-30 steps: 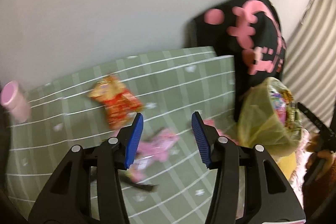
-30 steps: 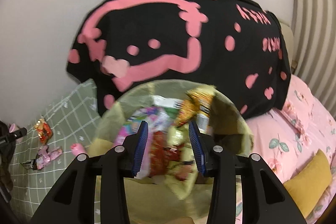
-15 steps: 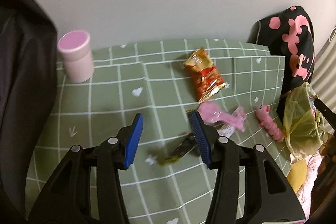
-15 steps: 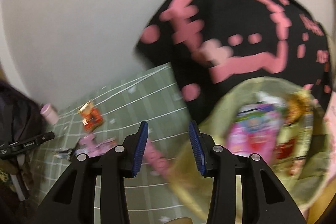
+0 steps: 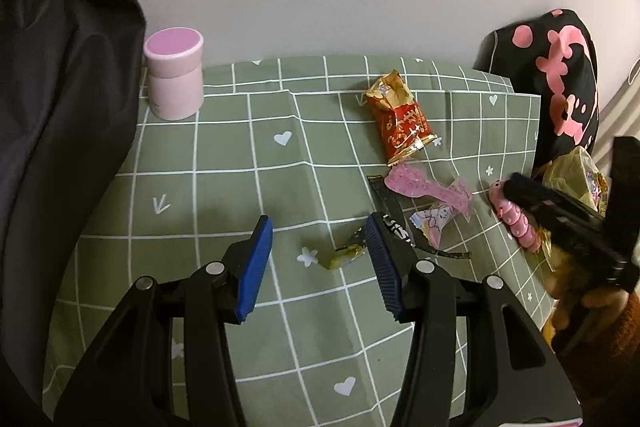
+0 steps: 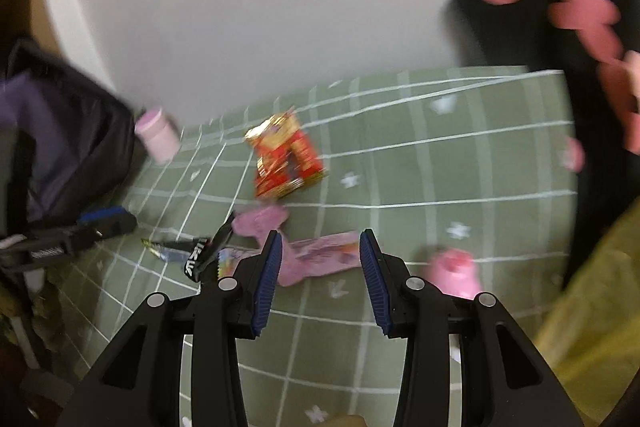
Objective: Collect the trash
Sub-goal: 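Grasp the black wrapper with the left tool while the right tool grasps the pink plastic piece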
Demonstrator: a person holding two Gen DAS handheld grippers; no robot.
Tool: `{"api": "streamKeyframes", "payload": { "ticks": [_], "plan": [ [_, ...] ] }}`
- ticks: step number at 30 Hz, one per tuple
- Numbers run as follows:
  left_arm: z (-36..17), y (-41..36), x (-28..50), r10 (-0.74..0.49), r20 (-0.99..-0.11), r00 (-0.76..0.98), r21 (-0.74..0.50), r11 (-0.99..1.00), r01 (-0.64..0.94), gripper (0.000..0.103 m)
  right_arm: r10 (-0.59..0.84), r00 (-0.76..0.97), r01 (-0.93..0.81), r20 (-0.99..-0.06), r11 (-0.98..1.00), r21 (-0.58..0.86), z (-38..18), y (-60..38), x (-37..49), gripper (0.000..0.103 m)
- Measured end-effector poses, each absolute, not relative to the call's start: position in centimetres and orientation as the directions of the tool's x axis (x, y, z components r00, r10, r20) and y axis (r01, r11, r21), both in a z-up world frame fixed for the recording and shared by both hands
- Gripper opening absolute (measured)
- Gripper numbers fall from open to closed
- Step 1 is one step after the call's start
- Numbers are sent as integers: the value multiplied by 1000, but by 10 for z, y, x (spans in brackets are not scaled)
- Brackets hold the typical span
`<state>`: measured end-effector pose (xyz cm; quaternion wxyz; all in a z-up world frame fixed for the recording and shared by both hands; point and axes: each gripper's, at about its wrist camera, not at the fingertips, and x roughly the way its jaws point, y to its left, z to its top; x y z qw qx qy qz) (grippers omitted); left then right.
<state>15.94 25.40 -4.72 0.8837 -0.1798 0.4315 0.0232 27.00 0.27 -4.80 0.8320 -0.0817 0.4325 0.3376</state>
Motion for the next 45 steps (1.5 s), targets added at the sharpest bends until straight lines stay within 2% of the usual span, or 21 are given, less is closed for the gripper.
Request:
{"api": "streamKeyframes", "payload": {
  "ticks": [9, 11, 13, 21, 28, 34, 45],
  "plan": [
    [-42, 266, 154, -80, -771, 632, -277, 936, -219, 46, 481, 250, -739, -841, 656, 156, -79, 61, 283, 38],
    [-44, 268, 155, -86, -772, 629, -285, 933, -221, 46, 481, 228, -741, -846, 649, 169, -83, 63, 284, 23],
    [-46, 269, 156, -92, -774, 627, -289, 931, -221, 46, 477, 243, -735, -845, 659, 161, -81, 59, 282, 19],
    [-55, 254, 170, -147, -777, 612, -311, 935, -170, 46, 495, 354, -633, -793, 751, 186, -42, 1, 280, 19],
    [-61, 218, 192, -176, -799, 574, -249, 967, -50, 46, 455, 420, -555, -785, 813, 175, -25, -45, 269, 19],
    [-74, 199, 204, -164, -827, 537, -204, 979, -15, 46, 425, 440, -505, -791, 846, 173, -25, -75, 255, 19],
    [-76, 190, 202, -188, -836, 516, -211, 977, 14, 46, 405, 427, -447, -808, 872, 201, -42, -99, 238, 19]
  ]
}}
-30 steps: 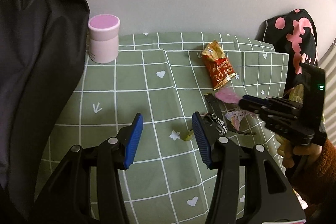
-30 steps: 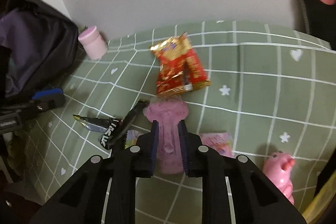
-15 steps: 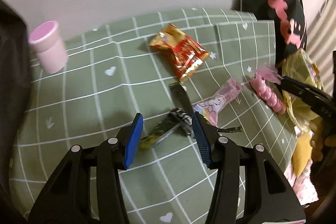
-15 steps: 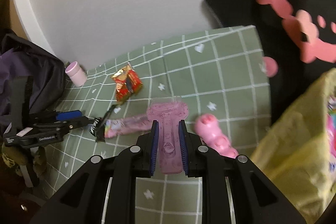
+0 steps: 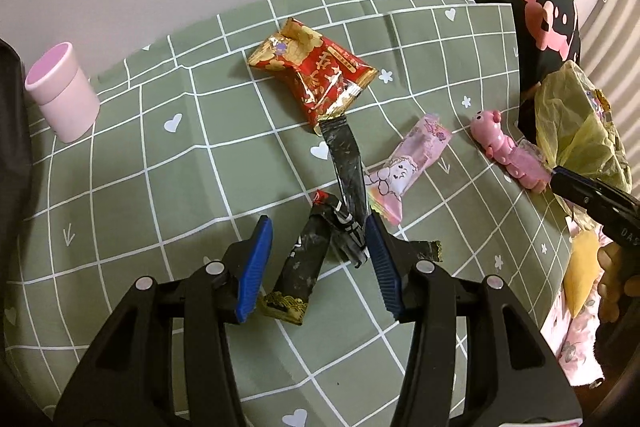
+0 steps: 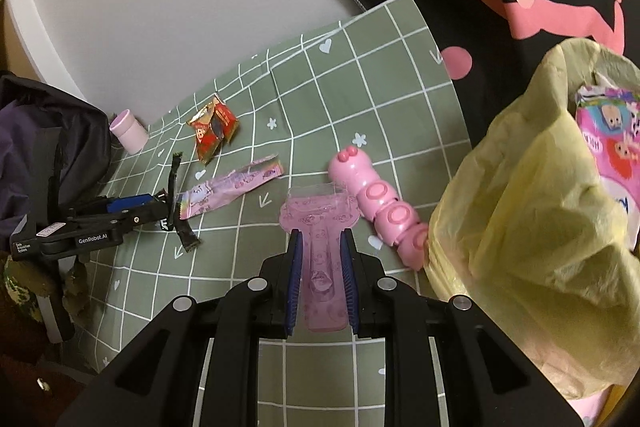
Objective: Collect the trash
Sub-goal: 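Grasp the black wrapper with the left tool while the right tool grasps the pink plastic piece, then carry both items over the trash bag and open the left tool while the right tool holds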
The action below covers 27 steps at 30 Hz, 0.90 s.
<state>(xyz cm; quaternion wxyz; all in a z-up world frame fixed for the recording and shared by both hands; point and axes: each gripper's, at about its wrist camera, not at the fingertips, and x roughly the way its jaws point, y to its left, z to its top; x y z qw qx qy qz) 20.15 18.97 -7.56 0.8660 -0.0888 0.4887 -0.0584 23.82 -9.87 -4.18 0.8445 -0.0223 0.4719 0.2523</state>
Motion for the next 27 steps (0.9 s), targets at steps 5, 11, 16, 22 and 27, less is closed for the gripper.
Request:
{"api": "streamKeyframes", "payload": {
  "ticks": [5, 11, 16, 22, 27],
  "plan": [
    [-81, 188, 202, -201, -848, 491, -221, 975, 18, 43, 406, 427, -451, -808, 870, 198, -42, -96, 236, 19],
    [-76, 186, 200, -208, -837, 506, -224, 974, 30, 21, 405, 433, -451, -806, 871, 195, -39, -96, 236, 19],
    [-61, 190, 198, -218, -813, 540, -241, 970, 30, 18, 405, 445, -455, -798, 870, 188, -34, -96, 234, 19],
    [-35, 188, 199, -239, -771, 591, -267, 963, 41, 18, 403, 472, -457, -784, 872, 173, -23, -99, 232, 19],
    [-14, 182, 207, -260, -744, 616, -283, 957, 61, 18, 393, 502, -443, -770, 882, 162, -10, -106, 236, 19]
  ]
}}
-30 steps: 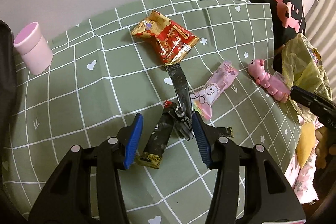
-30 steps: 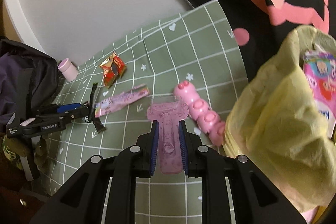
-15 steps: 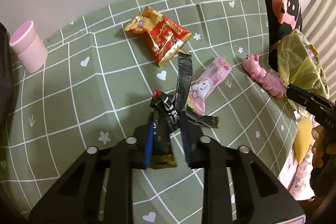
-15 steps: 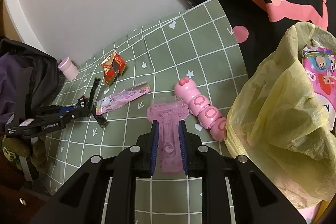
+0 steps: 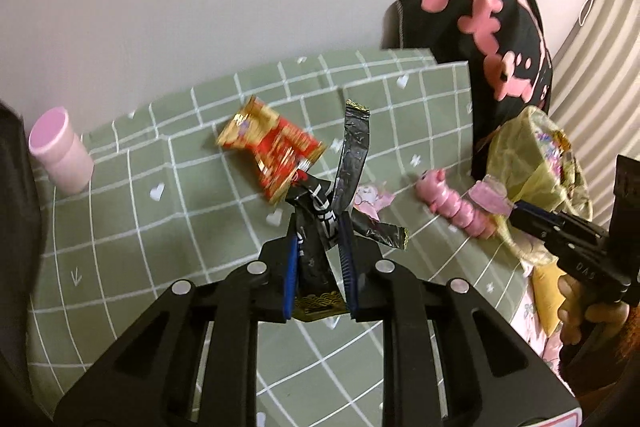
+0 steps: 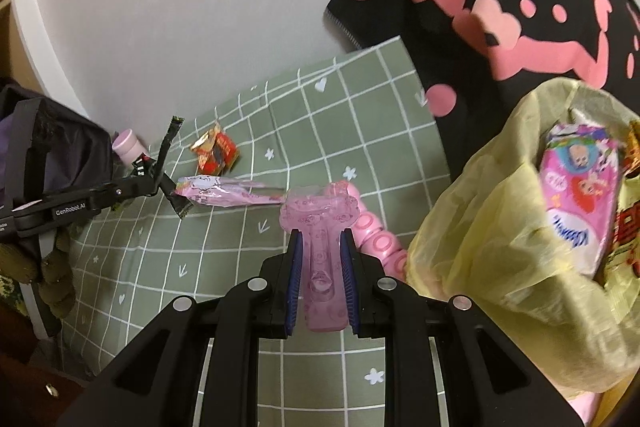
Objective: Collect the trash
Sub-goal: 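Carry both items over the trash bag and open the left tool while the right tool holds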
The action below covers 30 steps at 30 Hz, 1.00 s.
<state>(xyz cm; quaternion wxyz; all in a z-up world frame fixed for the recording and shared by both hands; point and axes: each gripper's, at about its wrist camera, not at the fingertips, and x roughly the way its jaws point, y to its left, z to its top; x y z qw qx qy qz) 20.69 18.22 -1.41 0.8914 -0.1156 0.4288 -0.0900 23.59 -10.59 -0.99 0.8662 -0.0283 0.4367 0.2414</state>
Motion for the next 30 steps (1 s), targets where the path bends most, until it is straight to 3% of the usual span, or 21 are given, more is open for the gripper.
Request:
{"api": "streamKeyframes", "payload": {
  "ticks": [17, 30],
  "plan": [
    [75, 158, 256, -290, -625, 725, -233, 955, 181, 18, 338, 647, -385, -683, 919, 91, 56, -138, 257, 19],
    [118, 69, 277, -431, -556, 711, -227, 901, 369, 18, 239, 770, -272, -591, 962, 35, 108, -203, 255, 19]
  ]
}}
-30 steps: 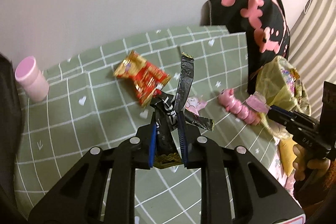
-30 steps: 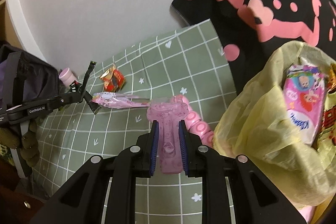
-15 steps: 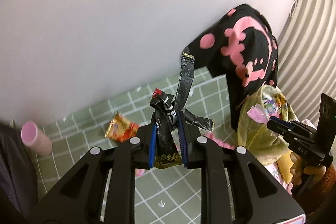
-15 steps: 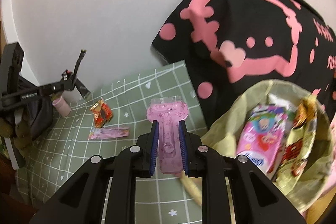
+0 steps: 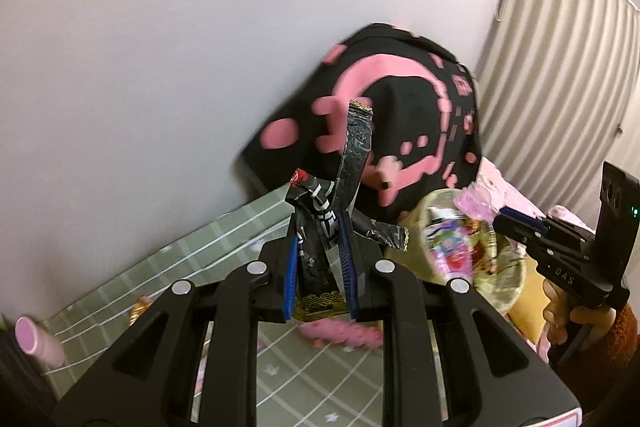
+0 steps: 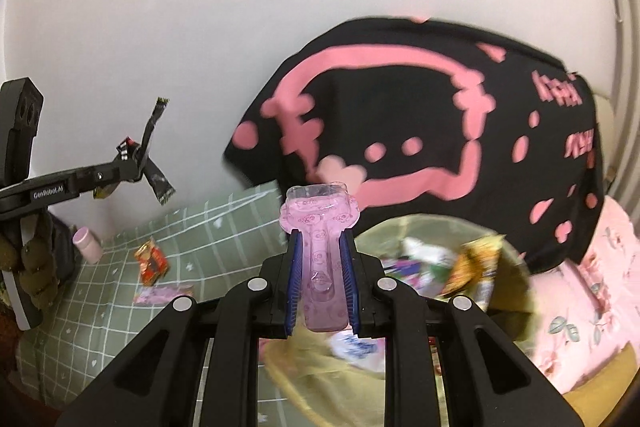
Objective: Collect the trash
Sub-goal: 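Carry both items over the trash bag and open the left tool while the right tool holds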
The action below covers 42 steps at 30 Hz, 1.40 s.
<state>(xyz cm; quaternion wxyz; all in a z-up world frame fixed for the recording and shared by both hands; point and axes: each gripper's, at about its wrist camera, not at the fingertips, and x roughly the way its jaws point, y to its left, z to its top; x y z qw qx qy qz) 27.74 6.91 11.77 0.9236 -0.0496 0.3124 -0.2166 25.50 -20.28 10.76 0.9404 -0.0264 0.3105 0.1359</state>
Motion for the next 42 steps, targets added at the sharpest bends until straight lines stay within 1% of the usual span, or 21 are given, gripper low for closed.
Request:
{"api": "streamKeyframes", "payload": {
  "ticks": [4, 10, 16, 21, 26, 33, 37, 38, 40, 42],
  "plan": [
    [122, 40, 279, -483, -544, 686, -243, 873, 422, 18, 204, 799, -231, -565, 973, 25, 120, -230, 250, 19],
    [120, -16, 287, -546, -559, 624, -243, 827, 507, 18, 149, 824, -150, -546, 988, 43, 125, -276, 239, 19],
    [111, -84, 293, -608, -590, 531, -240, 760, 604, 18, 81, 836, -59, -543, 997, 59, 122, -319, 226, 19],
    [96, -126, 298, -636, -618, 462, -248, 716, 653, 18, 26, 834, 12, -551, 998, 66, 116, -353, 214, 19],
    [80, -154, 306, -649, -647, 400, -284, 692, 664, 18, -1, 825, 56, -566, 995, 79, 108, -375, 207, 19],
    [62, -172, 310, -610, -692, 387, -261, 711, 653, 18, -5, 817, 72, -577, 993, 93, 100, -388, 207, 19],
    [57, -171, 315, -609, -697, 378, -278, 716, 640, 26, 5, 813, 65, -582, 993, 99, 97, -388, 209, 19],
    [56, -169, 315, -612, -697, 375, -286, 716, 637, 33, 7, 813, 63, -582, 993, 99, 97, -386, 211, 19],
    [57, -165, 316, -621, -690, 371, -303, 714, 632, 42, 17, 813, 52, -583, 993, 102, 96, -382, 213, 19],
    [61, -156, 314, -626, -678, 385, -310, 718, 623, 46, 27, 813, 41, -582, 994, 104, 96, -378, 215, 19]
  ]
}}
